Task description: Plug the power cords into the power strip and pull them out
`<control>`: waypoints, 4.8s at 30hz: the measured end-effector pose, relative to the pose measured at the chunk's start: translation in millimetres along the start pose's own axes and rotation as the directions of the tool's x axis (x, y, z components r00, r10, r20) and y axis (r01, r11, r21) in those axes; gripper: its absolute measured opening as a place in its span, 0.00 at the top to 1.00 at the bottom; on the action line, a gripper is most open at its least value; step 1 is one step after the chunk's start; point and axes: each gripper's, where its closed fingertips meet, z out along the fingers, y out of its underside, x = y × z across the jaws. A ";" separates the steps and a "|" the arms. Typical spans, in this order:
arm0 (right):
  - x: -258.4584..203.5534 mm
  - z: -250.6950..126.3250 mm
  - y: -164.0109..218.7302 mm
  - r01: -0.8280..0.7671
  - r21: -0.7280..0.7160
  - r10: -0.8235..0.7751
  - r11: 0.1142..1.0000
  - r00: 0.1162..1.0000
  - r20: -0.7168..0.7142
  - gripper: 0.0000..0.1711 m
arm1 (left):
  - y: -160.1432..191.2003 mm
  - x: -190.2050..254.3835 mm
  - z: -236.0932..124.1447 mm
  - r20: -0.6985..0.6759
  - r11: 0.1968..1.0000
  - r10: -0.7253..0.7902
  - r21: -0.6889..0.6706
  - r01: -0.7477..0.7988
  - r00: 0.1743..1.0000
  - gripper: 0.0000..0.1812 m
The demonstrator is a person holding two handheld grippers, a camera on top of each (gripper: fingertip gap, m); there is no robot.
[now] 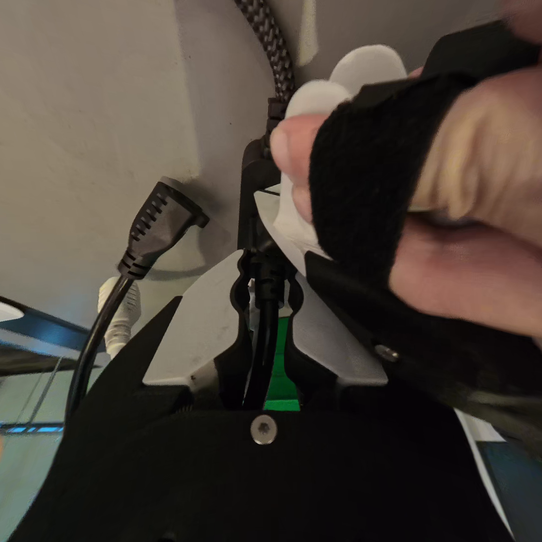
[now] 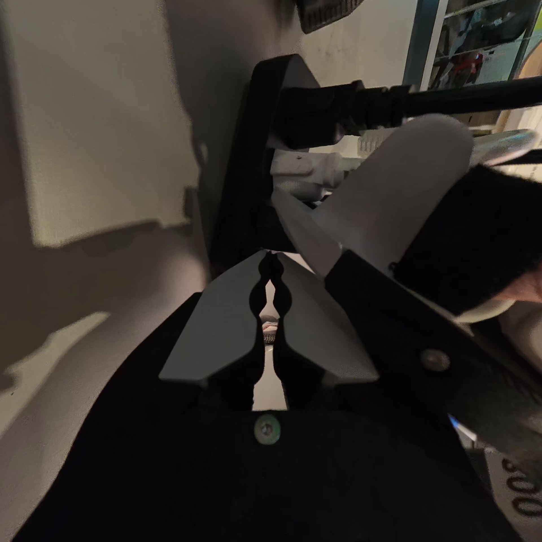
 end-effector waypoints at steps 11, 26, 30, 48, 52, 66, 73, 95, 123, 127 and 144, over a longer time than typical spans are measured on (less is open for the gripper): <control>0.3 1.9 -4.6 0.017 -0.005 -0.017 1.000 1.000 0.011 0.98 | 3.9 -0.1 5.9 -0.032 0.986 -0.050 0.155 0.054 0.998 0.88; 1.7 1.3 -4.9 0.047 -0.054 -0.048 0.997 0.999 -0.010 0.98 | 8.0 -1.1 1.2 -0.002 0.999 -0.032 0.035 0.032 0.999 0.90; 2.2 1.5 -5.3 0.052 -0.072 -0.053 0.996 0.998 -0.017 0.98 | 9.1 -1.5 0.8 0.002 0.999 -0.027 0.027 0.027 1.000 0.88; 3.0 3.3 -10.8 0.069 -0.012 -0.069 0.998 0.997 -0.025 0.99 | 6.2 -0.5 10.6 -0.077 0.989 -0.098 0.099 0.106 0.992 0.87; 3.5 2.8 -12.1 0.068 0.010 -0.067 0.998 0.996 -0.063 0.99 | 3.2 -3.6 15.4 0.024 0.995 -0.015 0.103 0.013 1.000 0.84; 2.9 2.2 -16.5 -0.001 0.103 0.007 0.995 0.998 -0.064 0.99 | 5.2 -2.7 14.2 0.040 0.992 -0.062 0.117 0.057 0.997 0.87; 1.6 3.2 -16.3 0.029 0.089 -0.028 0.996 0.999 -0.018 0.99 | 6.1 -2.7 13.5 0.044 0.991 -0.043 0.129 0.037 0.998 0.88; 2.4 4.6 -18.2 0.048 0.055 -0.047 0.997 0.998 -0.029 0.98 | 15.7 -1.2 7.8 -0.010 0.991 -0.067 0.116 0.068 0.998 0.88; 8.6 10.8 -22.2 -0.037 0.173 0.040 0.984 0.999 -0.014 0.98 | 5.2 -12.6 -77.3 -0.072 0.422 -0.392 0.872 0.249 0.917 0.66; 9.1 12.2 -22.7 -0.049 0.203 0.045 0.978 0.999 0.023 0.98 | 42.9 -6.6 -155.6 -0.098 -0.014 -0.386 0.995 0.100 0.917 0.68; 14.0 18.2 -23.9 -0.082 0.274 0.060 0.958 0.994 0.087 0.99 | 110.6 15.1 -255.3 0.345 -0.057 -0.807 0.762 -0.645 0.479 0.89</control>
